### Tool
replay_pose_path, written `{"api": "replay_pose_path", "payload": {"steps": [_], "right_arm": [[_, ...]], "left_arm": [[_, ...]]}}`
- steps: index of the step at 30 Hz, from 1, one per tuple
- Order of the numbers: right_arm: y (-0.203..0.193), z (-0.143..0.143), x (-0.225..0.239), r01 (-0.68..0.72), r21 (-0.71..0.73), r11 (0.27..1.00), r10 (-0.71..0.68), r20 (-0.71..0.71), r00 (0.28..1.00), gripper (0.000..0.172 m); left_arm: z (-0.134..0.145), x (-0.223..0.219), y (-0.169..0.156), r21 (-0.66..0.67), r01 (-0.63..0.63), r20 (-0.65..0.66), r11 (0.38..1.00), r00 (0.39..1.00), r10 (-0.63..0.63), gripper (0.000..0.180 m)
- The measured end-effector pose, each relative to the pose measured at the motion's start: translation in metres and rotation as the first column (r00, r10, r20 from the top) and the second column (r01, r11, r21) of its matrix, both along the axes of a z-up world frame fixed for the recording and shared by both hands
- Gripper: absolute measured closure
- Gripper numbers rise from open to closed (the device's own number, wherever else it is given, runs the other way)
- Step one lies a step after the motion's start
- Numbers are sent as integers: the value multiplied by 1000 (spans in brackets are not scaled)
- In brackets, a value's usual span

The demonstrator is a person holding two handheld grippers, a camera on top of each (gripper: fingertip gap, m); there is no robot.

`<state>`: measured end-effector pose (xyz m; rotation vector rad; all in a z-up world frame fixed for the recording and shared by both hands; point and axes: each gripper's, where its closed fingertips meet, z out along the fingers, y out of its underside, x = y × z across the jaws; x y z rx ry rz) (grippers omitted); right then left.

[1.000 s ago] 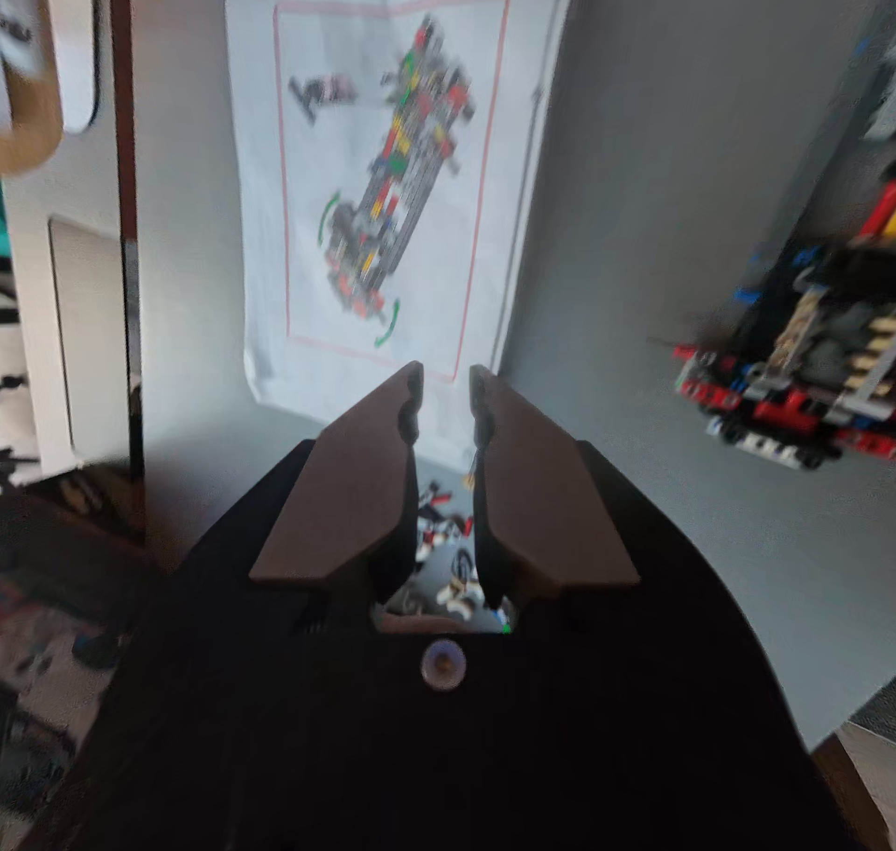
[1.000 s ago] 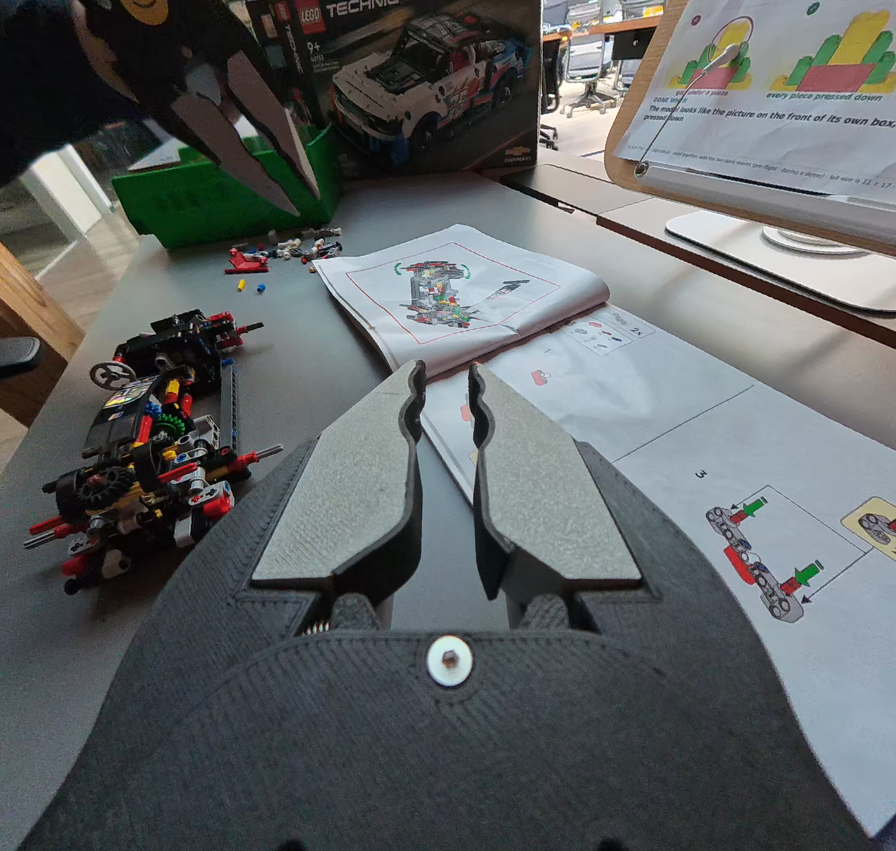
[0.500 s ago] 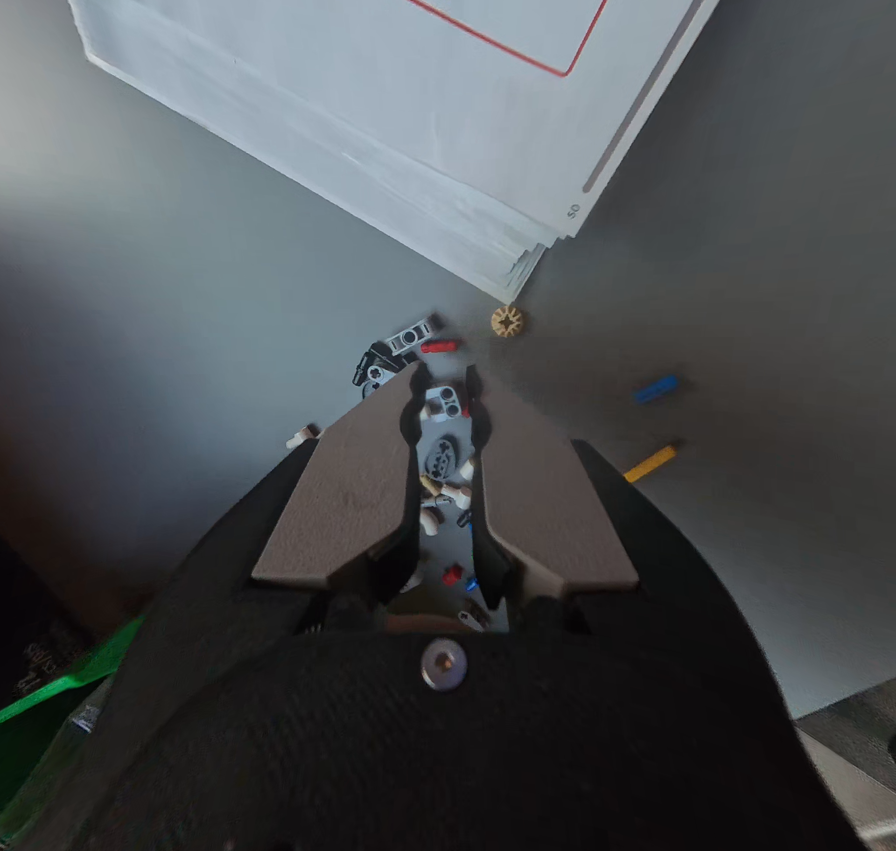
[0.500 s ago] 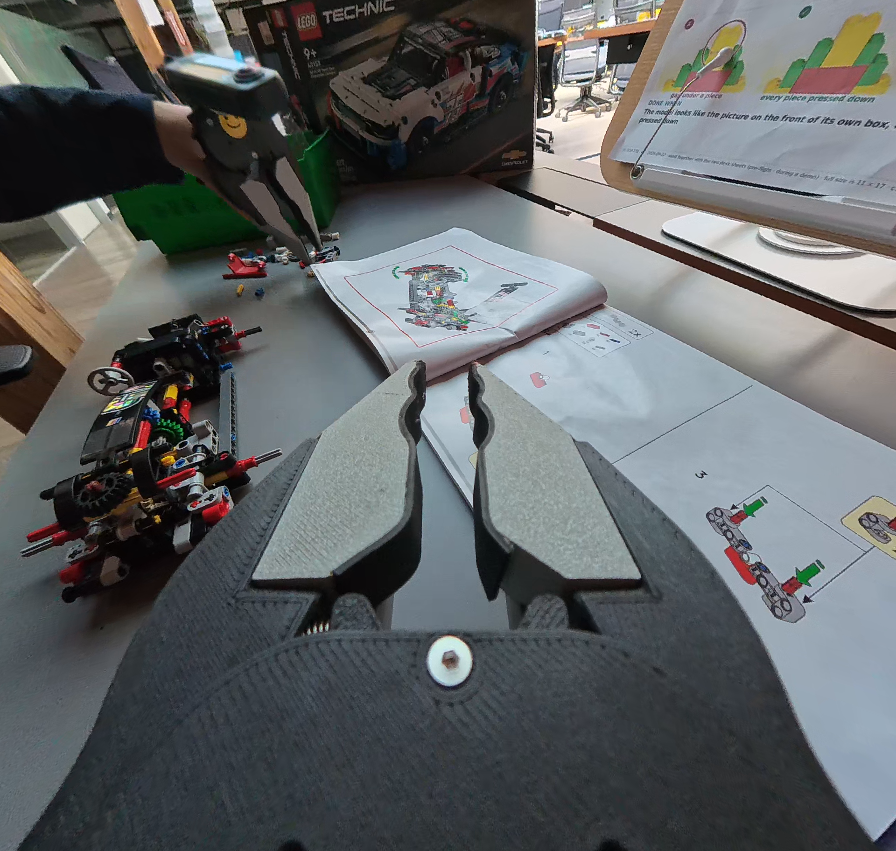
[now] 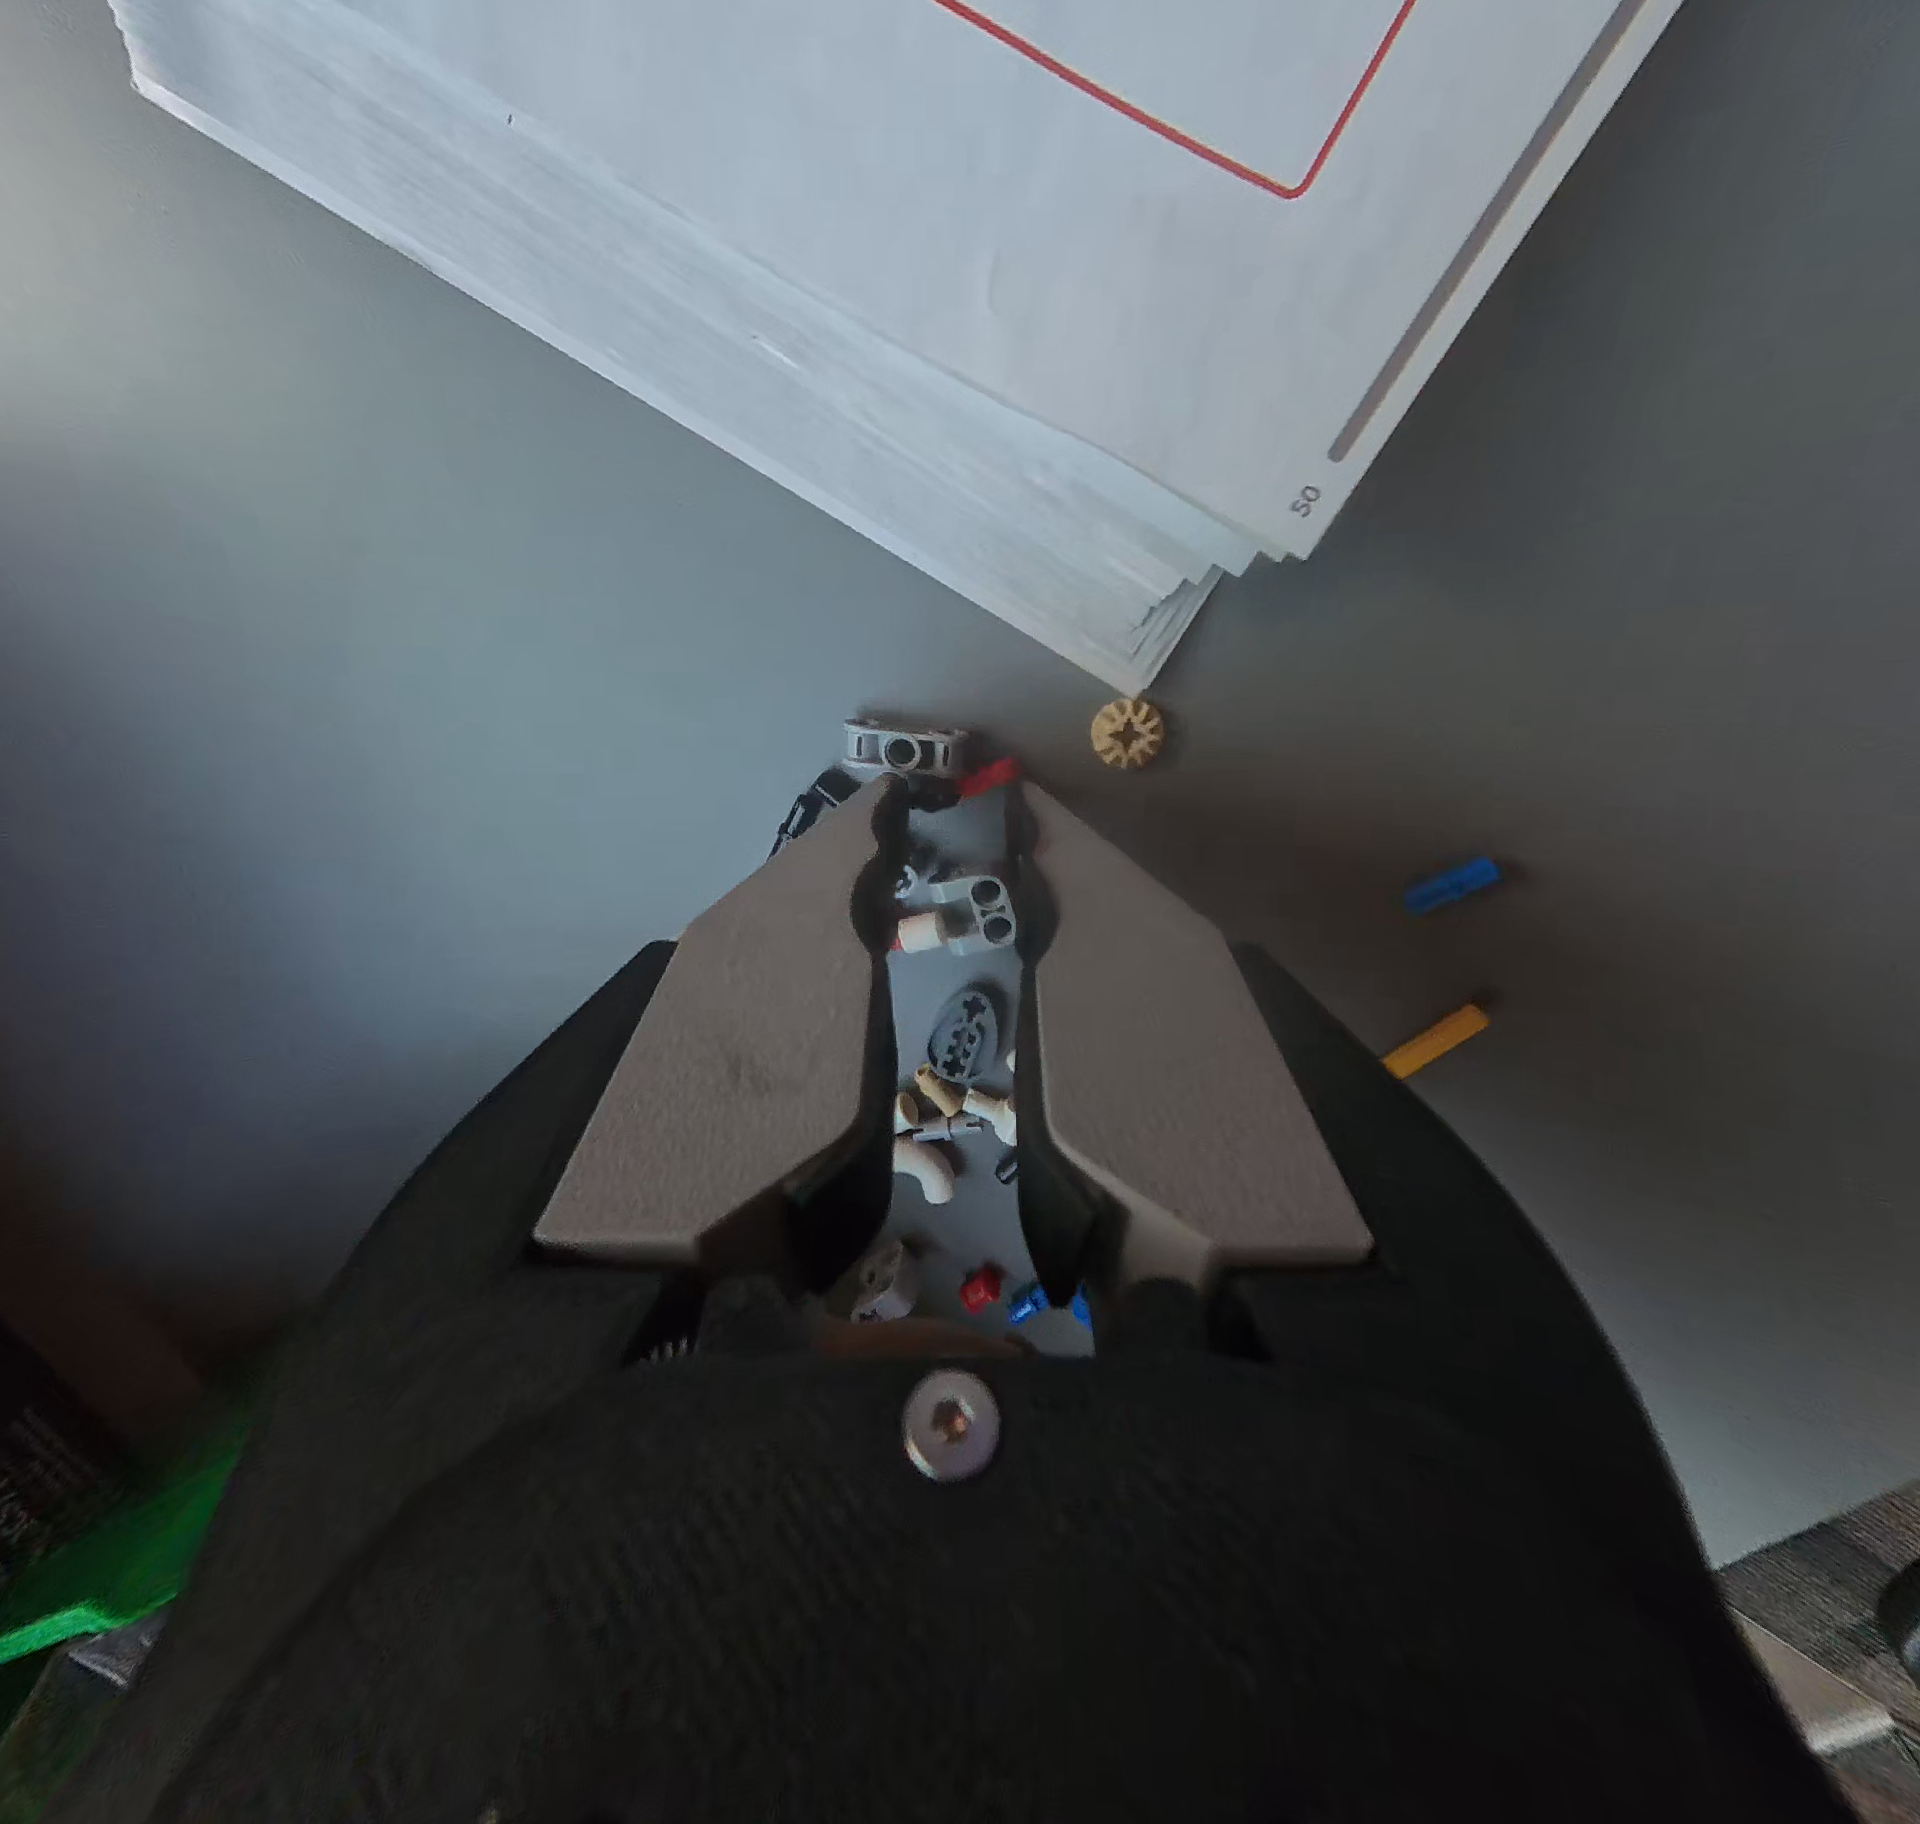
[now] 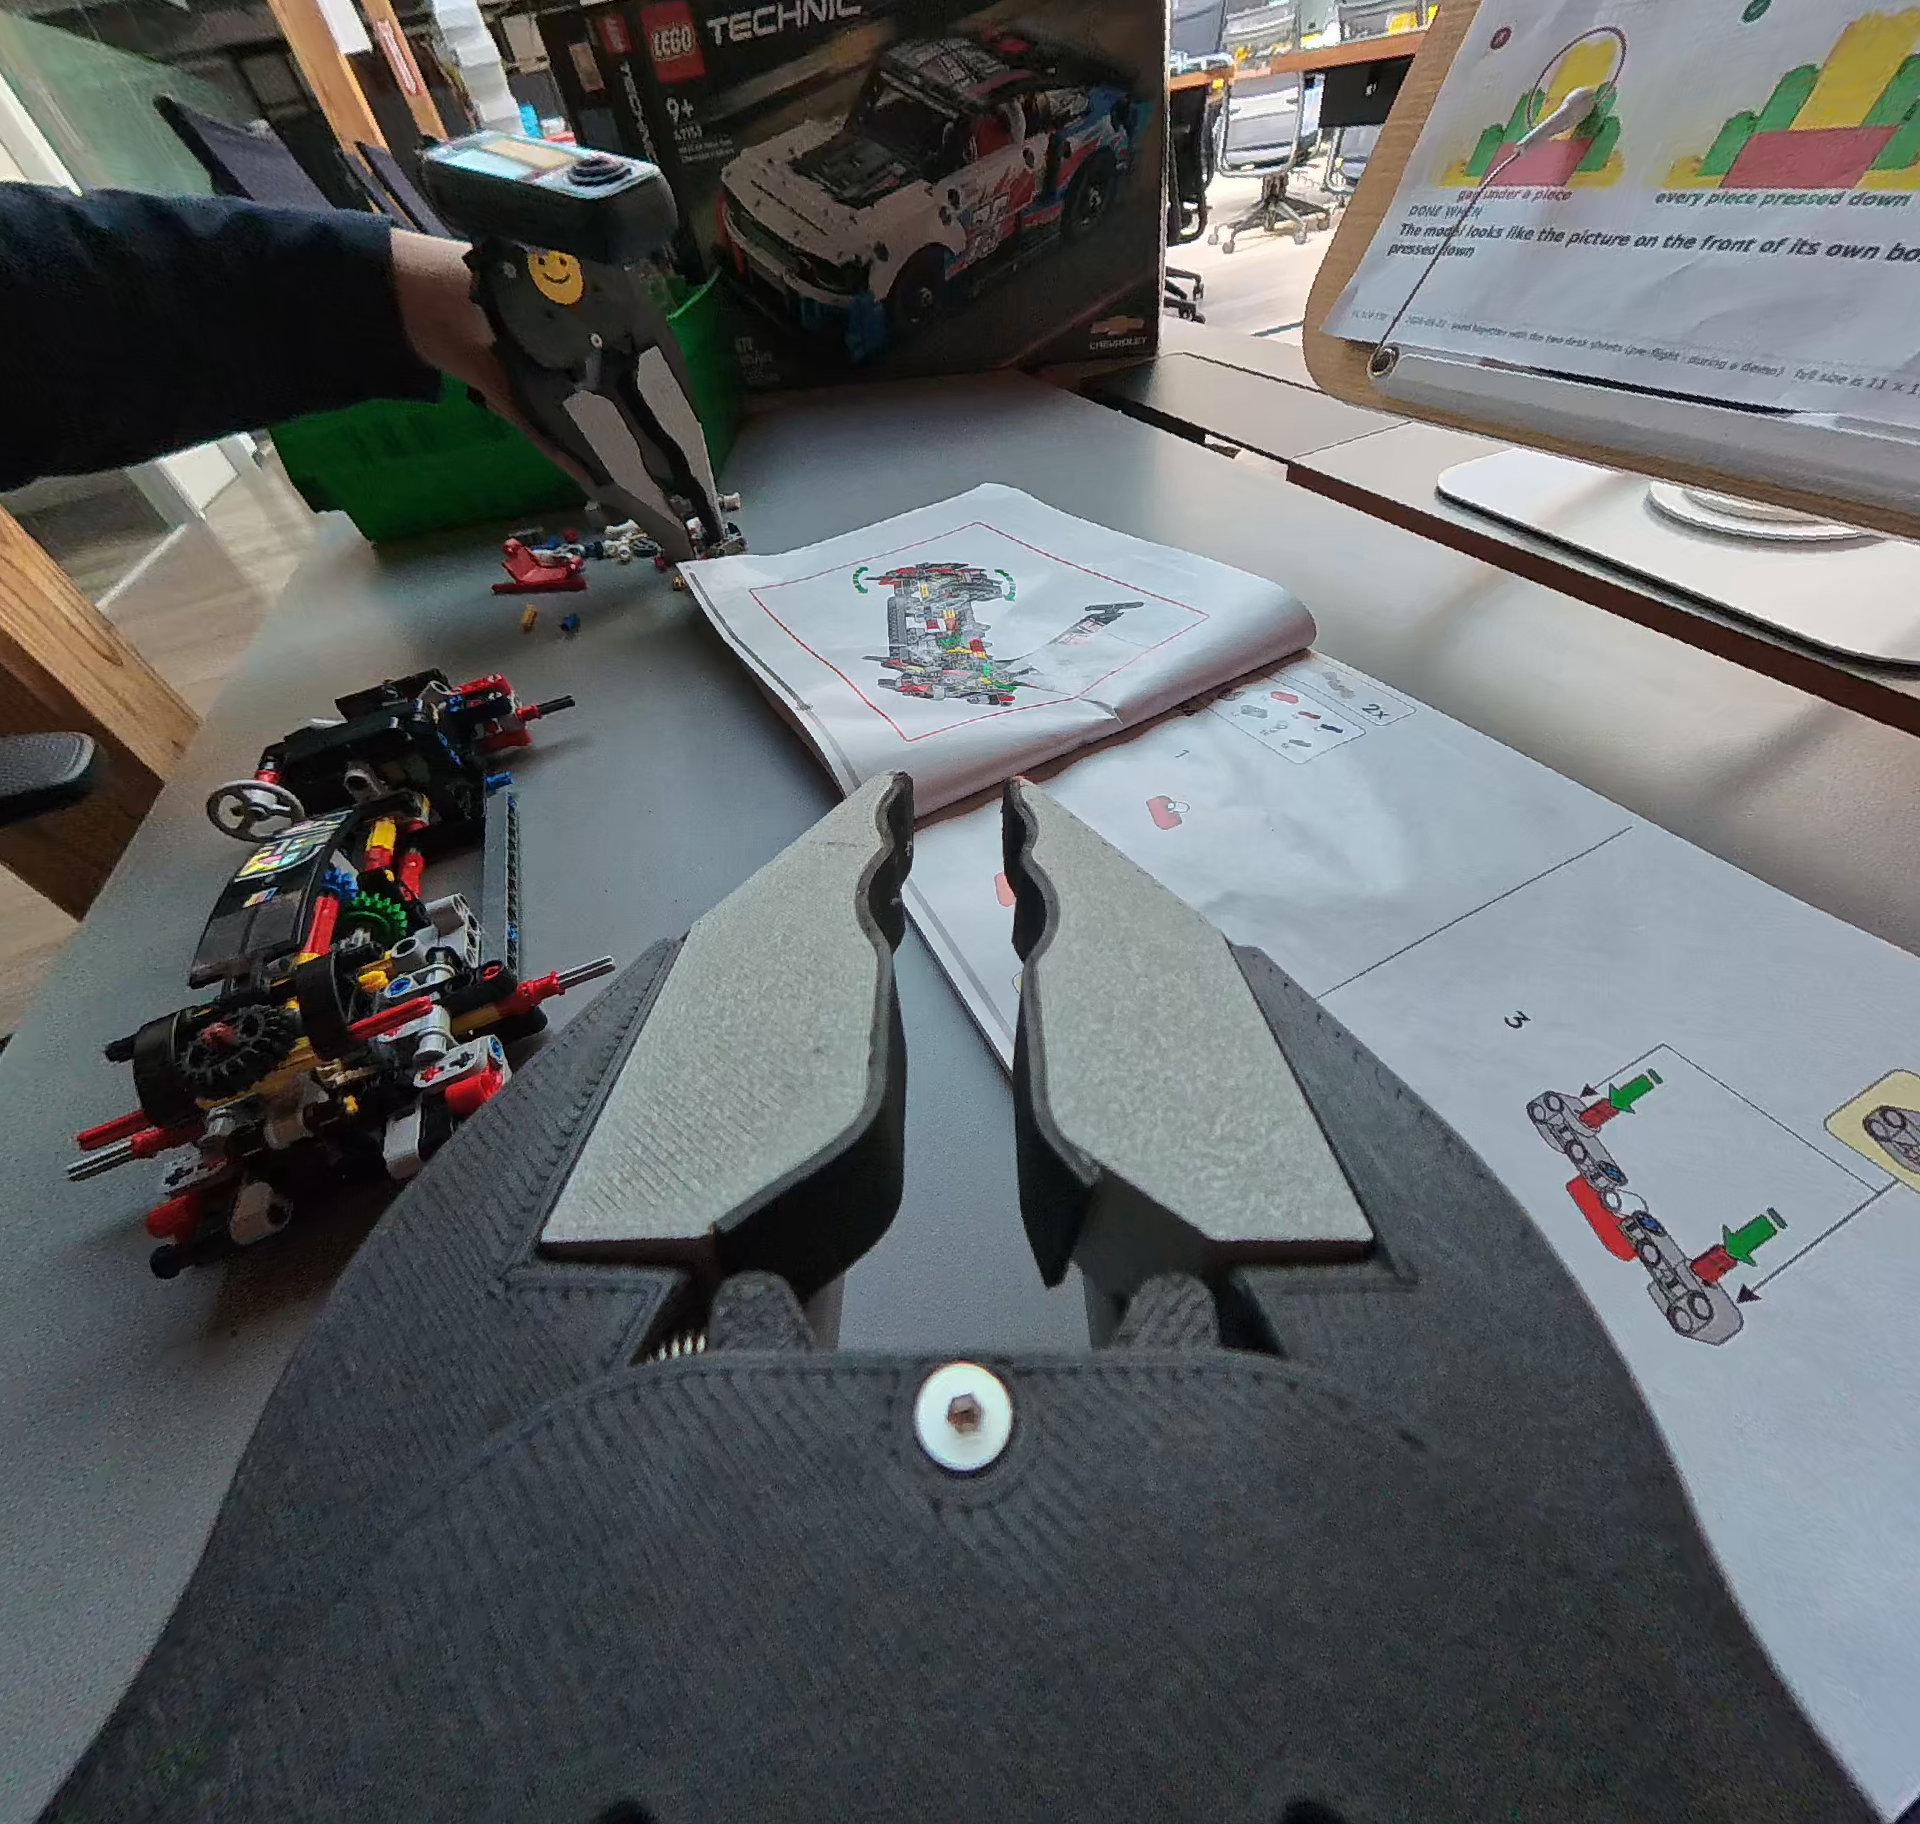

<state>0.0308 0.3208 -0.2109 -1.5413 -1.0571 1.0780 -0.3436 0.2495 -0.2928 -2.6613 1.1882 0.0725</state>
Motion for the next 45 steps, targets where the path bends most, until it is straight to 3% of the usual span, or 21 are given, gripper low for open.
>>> {"api": "replay_pose_path", "payload": {"steps": [18, 35, 40, 45], "right_arm": [[0, 0, 0, -2, -9, 1000, 2, -1, 1000, 159], [-2, -2, -1, -13, -12, 1000, 13, 14, 1000, 162], [-2, -2, -1, -14, -13, 1000, 14, 14, 1000, 163], [-2, -2, -1, -13, -12, 1000, 13, 10, 1000, 163]], "left_arm": [[7, 2, -4, 34, 43, -15, 998, 999, -42, 179], [16, -12, -1, 61, -39, -27, 997, 999, 41, 179], [14, 4, -3, 48, 10, 2, 999, 1000, -10, 177], [6, 9, 0, 23, -18, 3, 1000, 1000, 18, 175]]}}
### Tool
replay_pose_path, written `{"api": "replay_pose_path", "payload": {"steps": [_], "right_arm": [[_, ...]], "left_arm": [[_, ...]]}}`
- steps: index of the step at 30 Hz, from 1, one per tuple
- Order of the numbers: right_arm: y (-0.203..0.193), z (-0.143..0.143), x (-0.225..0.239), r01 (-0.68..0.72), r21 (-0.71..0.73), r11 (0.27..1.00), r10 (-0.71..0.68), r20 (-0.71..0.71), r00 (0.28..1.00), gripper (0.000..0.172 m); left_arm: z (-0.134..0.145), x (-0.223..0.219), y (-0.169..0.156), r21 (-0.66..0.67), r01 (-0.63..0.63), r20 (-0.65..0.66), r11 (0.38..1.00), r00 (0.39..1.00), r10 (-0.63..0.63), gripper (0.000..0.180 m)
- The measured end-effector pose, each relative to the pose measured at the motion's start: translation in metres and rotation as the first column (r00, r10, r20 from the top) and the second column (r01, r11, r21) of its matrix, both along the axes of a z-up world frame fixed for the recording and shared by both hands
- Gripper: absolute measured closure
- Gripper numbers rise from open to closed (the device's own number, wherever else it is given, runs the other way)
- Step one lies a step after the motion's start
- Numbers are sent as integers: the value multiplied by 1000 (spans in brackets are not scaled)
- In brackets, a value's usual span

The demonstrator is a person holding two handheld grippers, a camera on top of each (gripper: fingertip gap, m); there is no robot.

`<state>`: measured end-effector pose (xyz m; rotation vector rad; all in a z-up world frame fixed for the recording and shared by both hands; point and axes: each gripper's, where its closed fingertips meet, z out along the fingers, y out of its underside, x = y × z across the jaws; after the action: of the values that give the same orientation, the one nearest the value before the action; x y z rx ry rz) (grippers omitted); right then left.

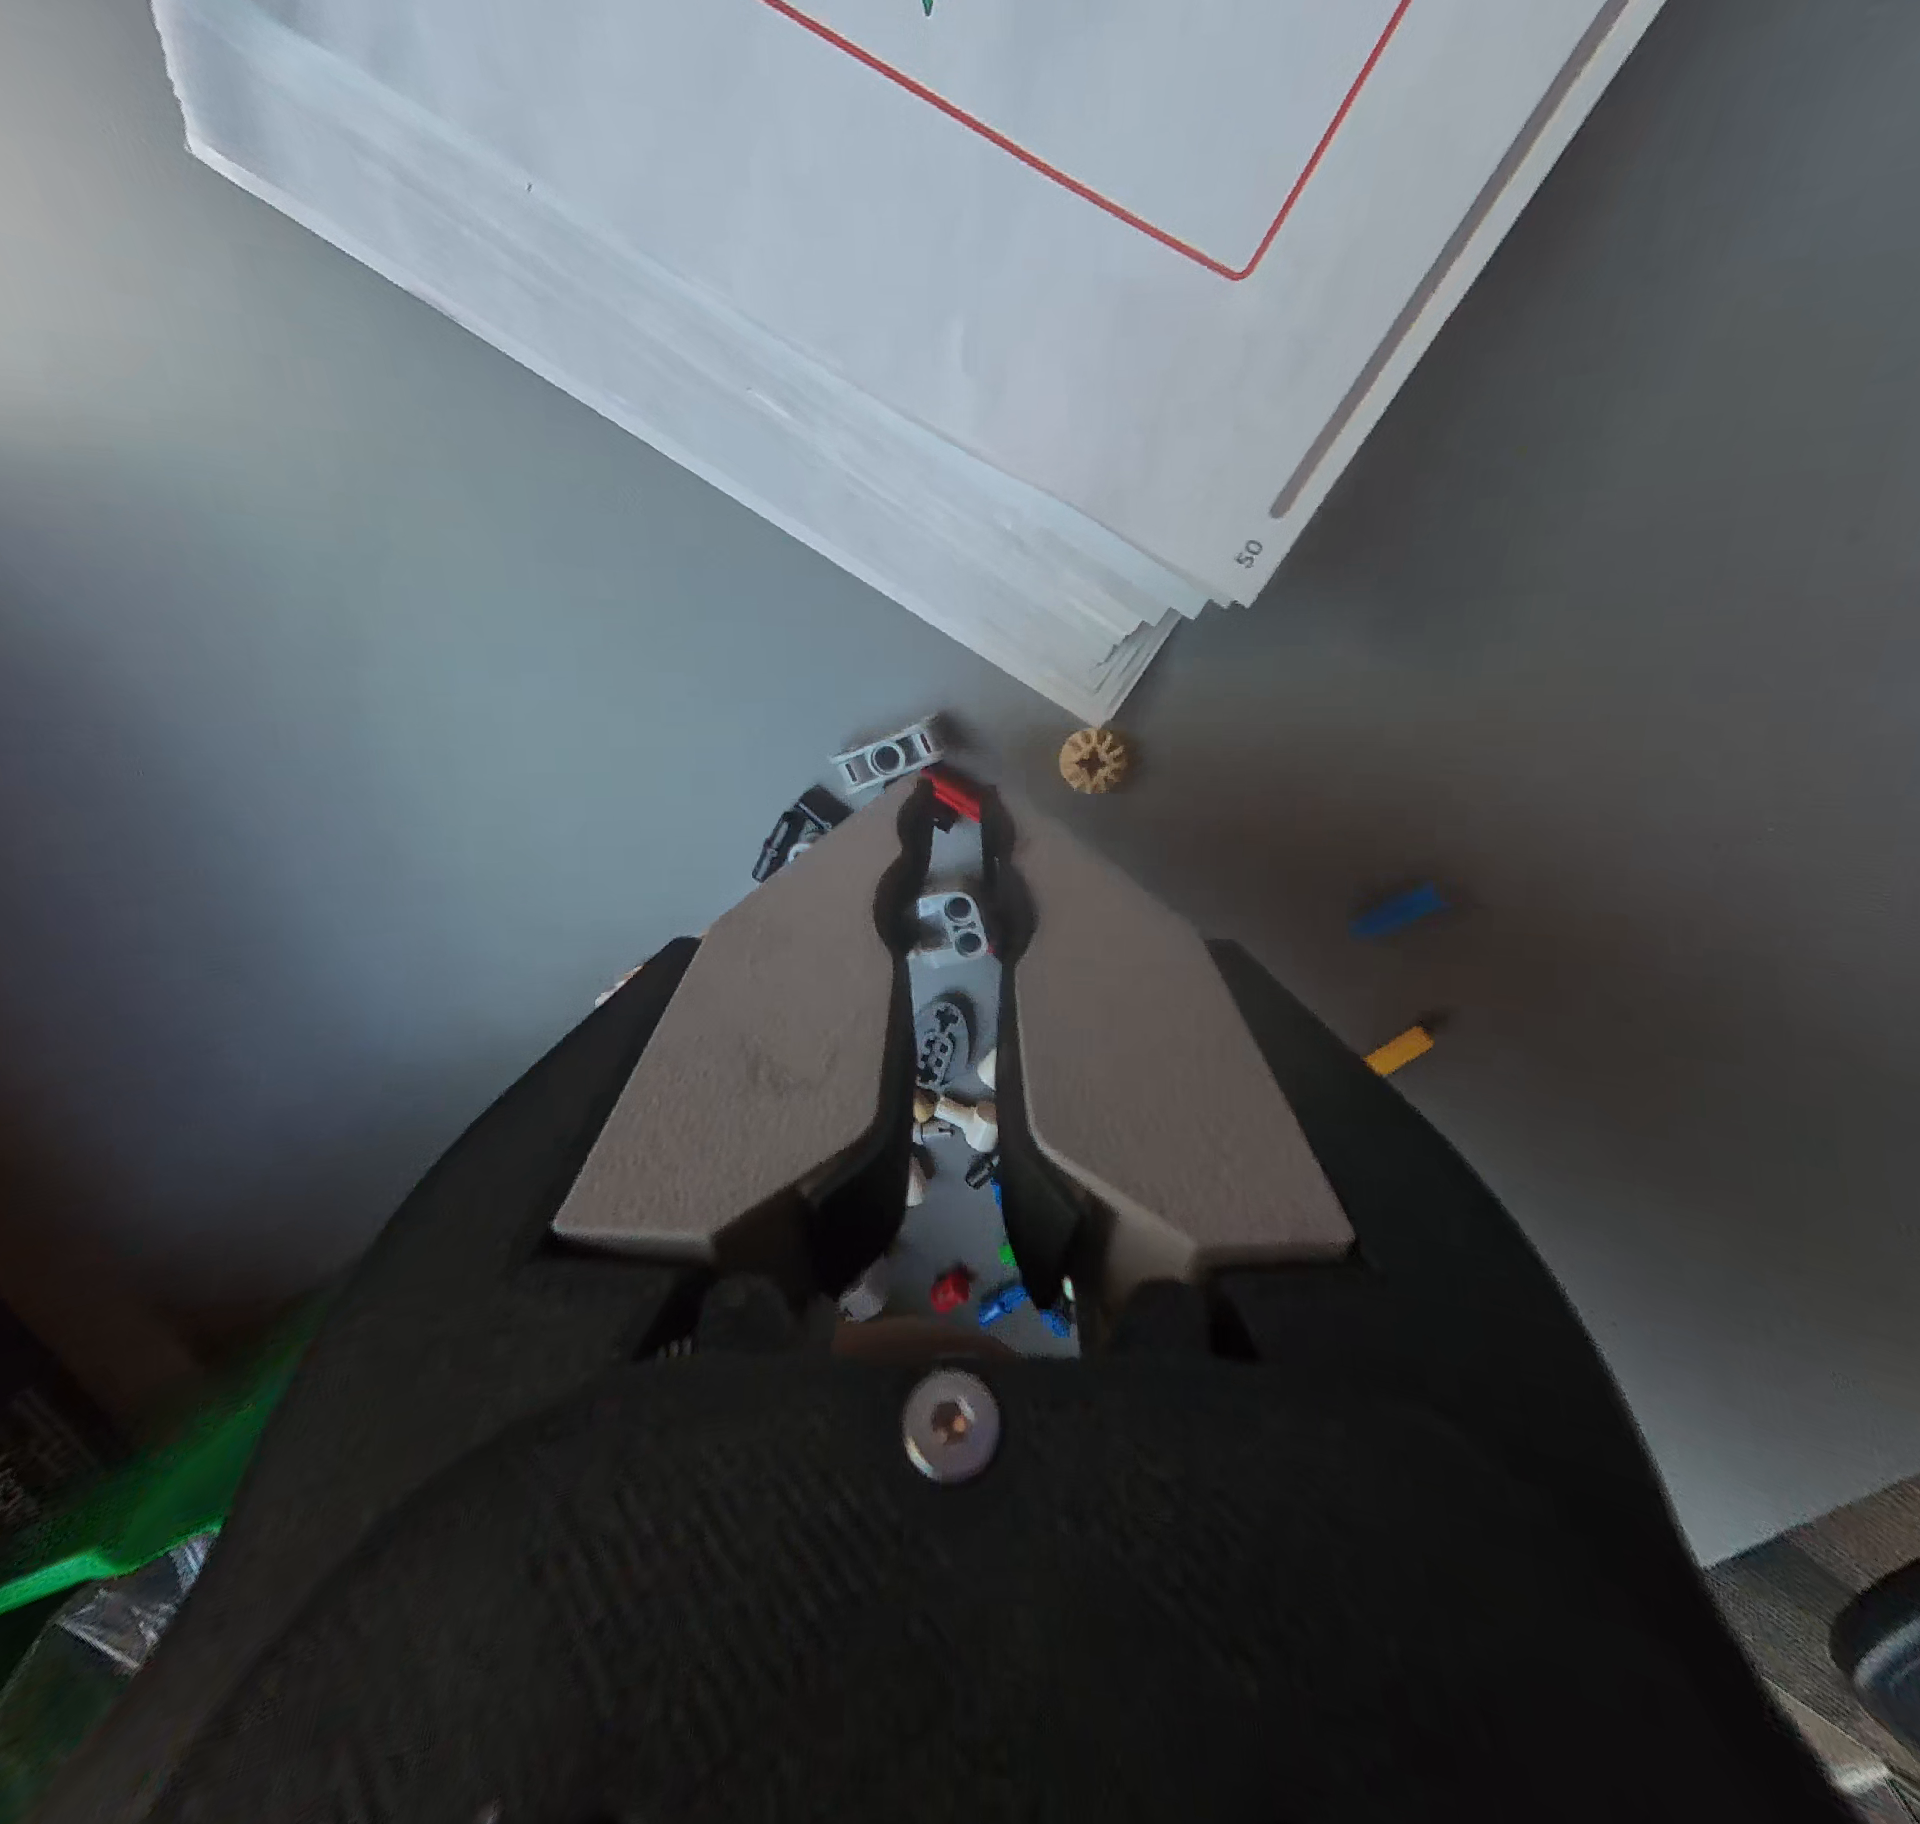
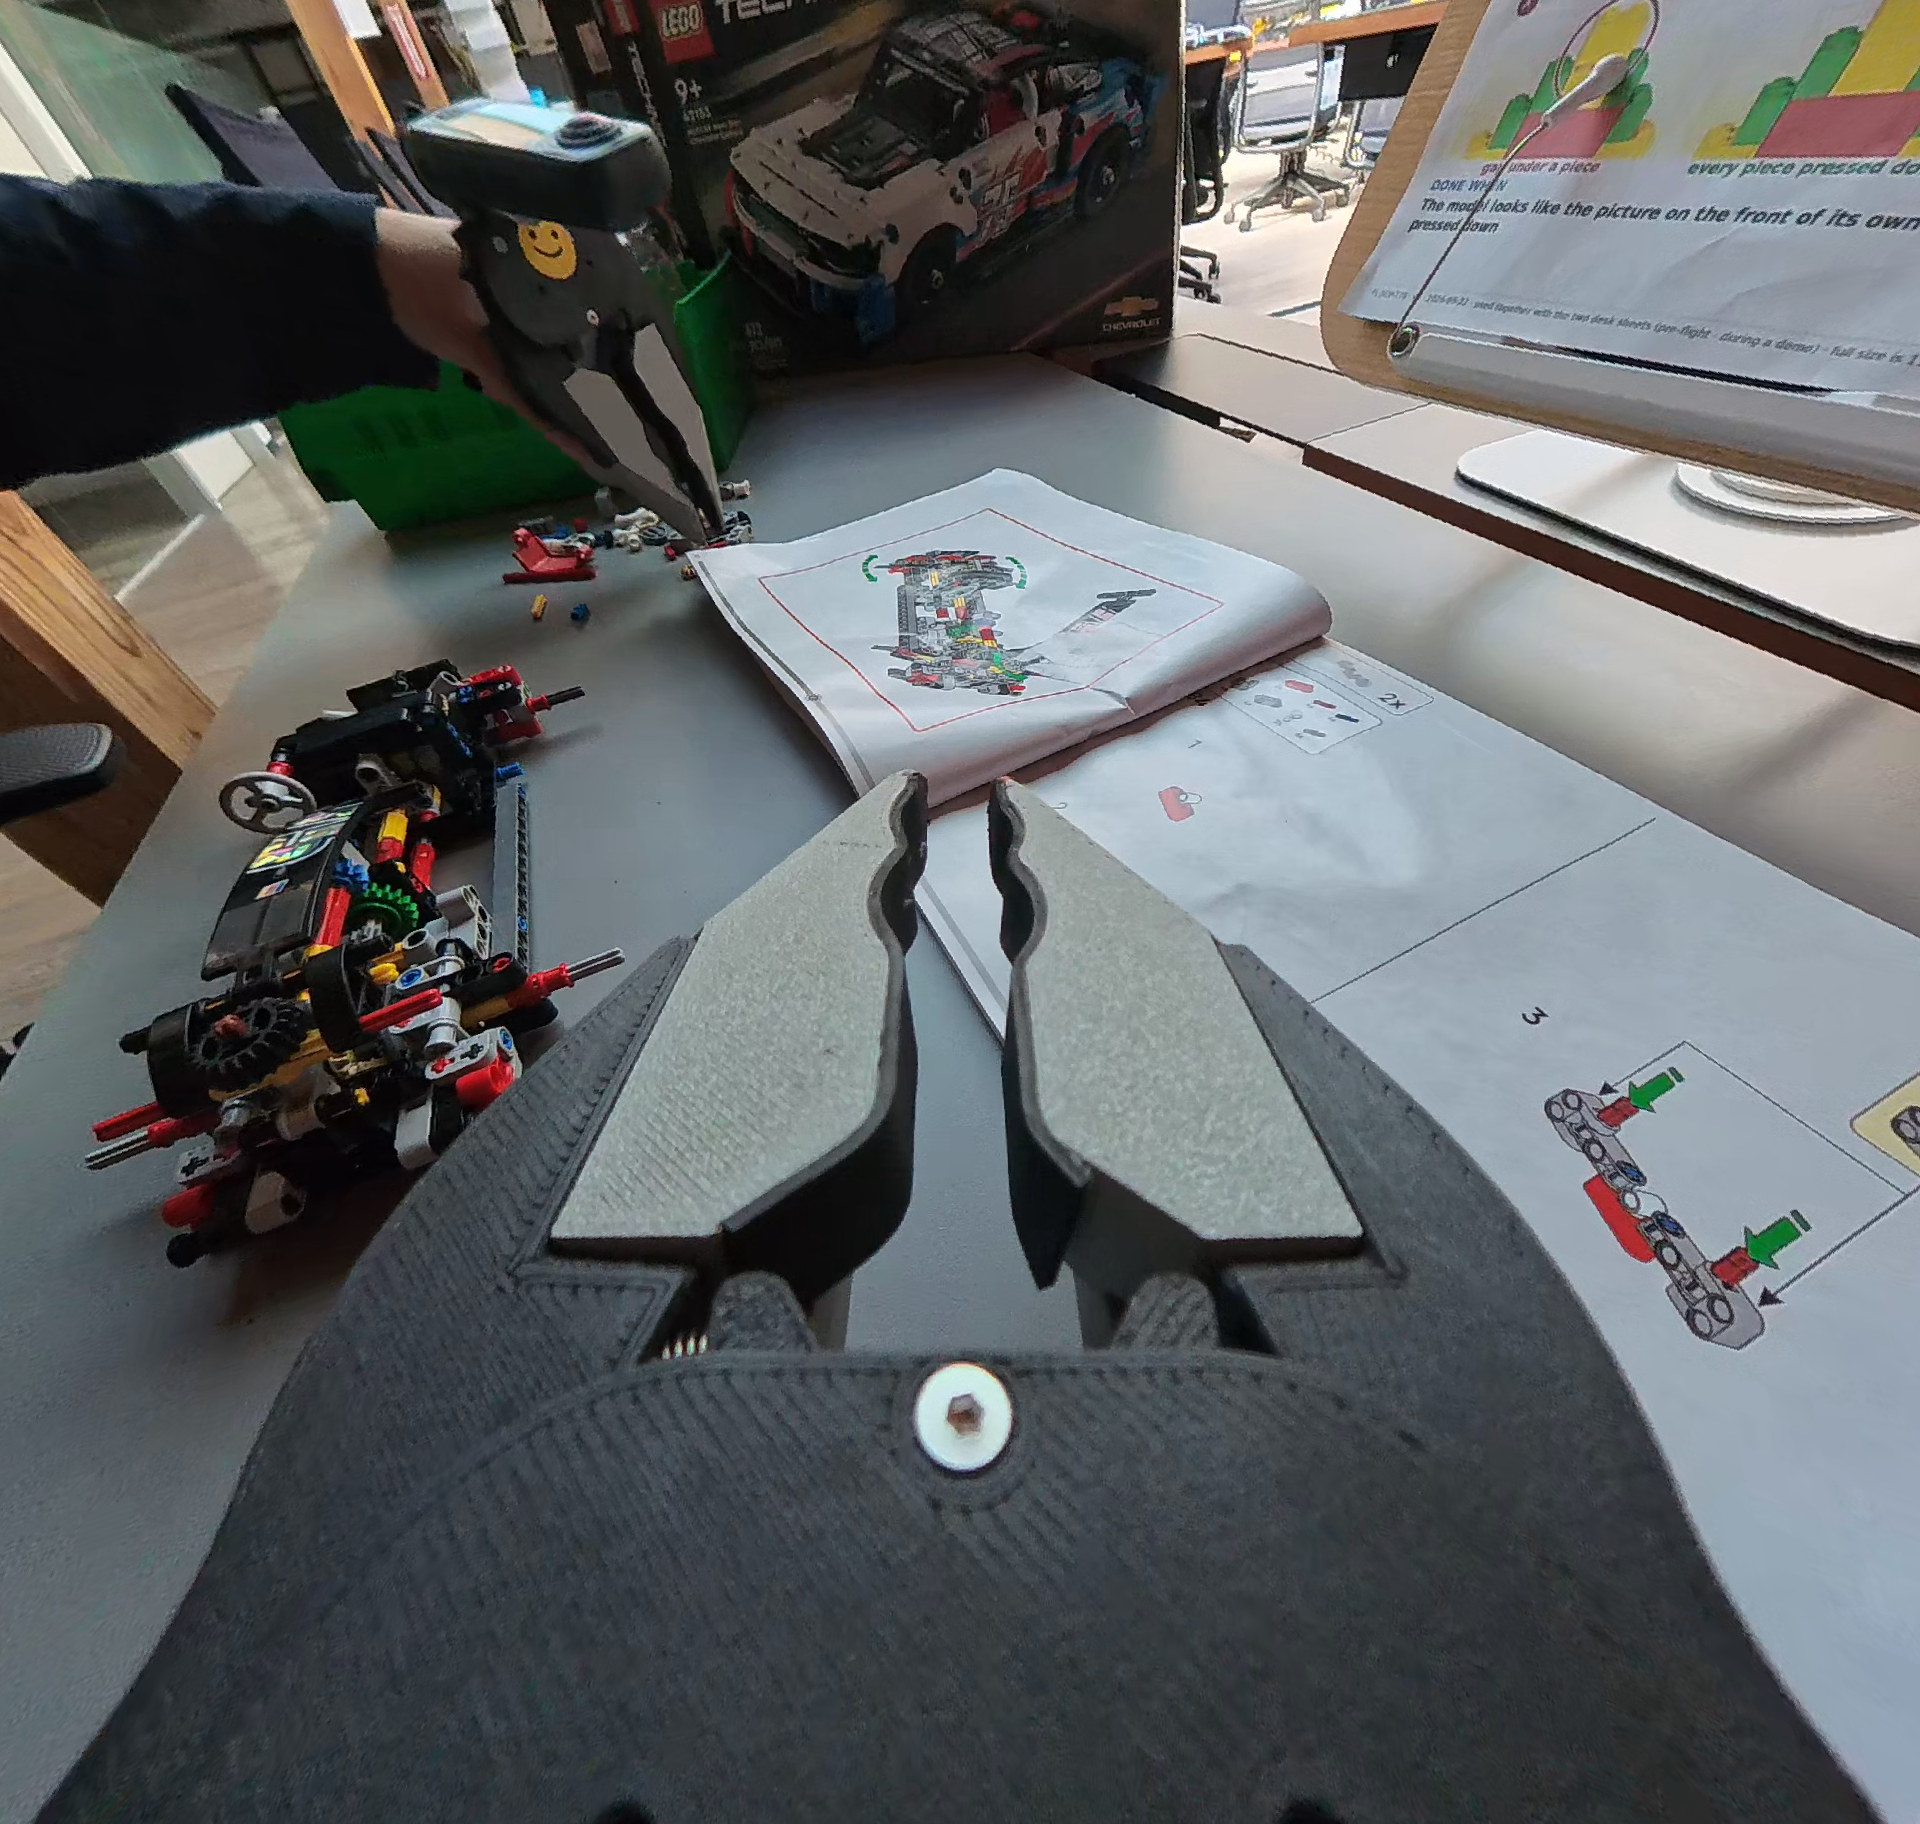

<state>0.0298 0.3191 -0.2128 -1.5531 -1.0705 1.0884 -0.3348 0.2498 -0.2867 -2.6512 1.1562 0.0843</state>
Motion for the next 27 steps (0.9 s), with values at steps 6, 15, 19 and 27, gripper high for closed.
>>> {"api": "replay_pose_path", "payload": {"steps": [6, 15, 19, 27], "right_arm": [[0, 0, 0, -4, 0, 1000, 4, 2, 1000, 164], [-1, 0, 0, -6, -1, 1000, 6, 3, 1000, 165], [-1, -1, -1, -8, -5, 1000, 8, 5, 1000, 165], [-1, -2, -2, -12, -5, 1000, 12, 14, 1000, 166]], "left_arm": [[-6, -4, -1, -27, -4, -32, 1000, 999, 3, 171], [-7, -9, -4, -23, 10, -32, 1000, 999, -11, 180], [3, -7, -4, 1, 12, -24, 1000, 1000, -12, 180], [45, 90, 6, 118, 206, 49, 971, 976, -213, 180]]}}
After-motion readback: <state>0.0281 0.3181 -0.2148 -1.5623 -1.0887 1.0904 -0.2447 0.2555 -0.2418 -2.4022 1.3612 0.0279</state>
